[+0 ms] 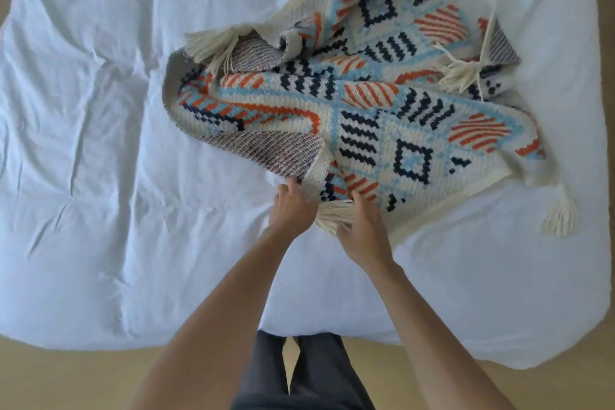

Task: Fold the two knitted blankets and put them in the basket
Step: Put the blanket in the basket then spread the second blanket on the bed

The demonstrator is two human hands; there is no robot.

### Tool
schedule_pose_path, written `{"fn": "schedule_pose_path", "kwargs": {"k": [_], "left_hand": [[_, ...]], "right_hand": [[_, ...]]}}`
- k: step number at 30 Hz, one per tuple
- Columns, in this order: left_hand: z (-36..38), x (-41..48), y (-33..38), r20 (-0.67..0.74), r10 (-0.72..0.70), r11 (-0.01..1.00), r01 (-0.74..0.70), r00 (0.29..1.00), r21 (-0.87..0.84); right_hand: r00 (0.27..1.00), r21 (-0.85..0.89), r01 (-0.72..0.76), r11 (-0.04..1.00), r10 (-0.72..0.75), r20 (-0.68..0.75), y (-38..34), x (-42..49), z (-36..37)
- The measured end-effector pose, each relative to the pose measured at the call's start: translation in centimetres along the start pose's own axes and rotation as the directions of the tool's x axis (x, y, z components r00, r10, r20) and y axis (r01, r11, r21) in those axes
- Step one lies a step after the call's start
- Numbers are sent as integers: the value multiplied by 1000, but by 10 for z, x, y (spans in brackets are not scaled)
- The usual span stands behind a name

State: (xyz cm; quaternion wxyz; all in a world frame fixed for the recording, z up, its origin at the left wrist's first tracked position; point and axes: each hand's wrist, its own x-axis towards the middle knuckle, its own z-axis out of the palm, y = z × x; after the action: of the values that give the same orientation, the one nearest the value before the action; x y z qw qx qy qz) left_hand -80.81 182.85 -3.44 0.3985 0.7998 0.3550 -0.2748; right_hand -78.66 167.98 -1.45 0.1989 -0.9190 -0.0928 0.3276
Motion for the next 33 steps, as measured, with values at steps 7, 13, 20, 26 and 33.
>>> {"fn": "schedule_pose_path", "kwargs": {"k": [7, 13, 20, 26, 33], "left_hand": [[-1, -9, -30, -90, -72, 997, 72, 993, -6], [-39, -46, -116, -157, -242, 966, 253, 957, 52], [-73, -69, -196, -286, -446, 890, 385, 848, -246], [-83, -62, -214, -143, -444, 784, 306, 884, -540], [-107, -57, -241, 36, -268, 860, 255, 963, -442]], "right_hand": [[993, -150, 105, 983, -112, -38, -16, -9, 47], [934, -172, 357, 918, -346, 91, -48, -41, 74], [874, -279, 485, 829, -444, 198, -85, -64, 117], [934, -489, 321, 811, -356, 23, -103, -67, 146], [974, -524, 199, 828, -224, 16, -132, -63, 166]]}}
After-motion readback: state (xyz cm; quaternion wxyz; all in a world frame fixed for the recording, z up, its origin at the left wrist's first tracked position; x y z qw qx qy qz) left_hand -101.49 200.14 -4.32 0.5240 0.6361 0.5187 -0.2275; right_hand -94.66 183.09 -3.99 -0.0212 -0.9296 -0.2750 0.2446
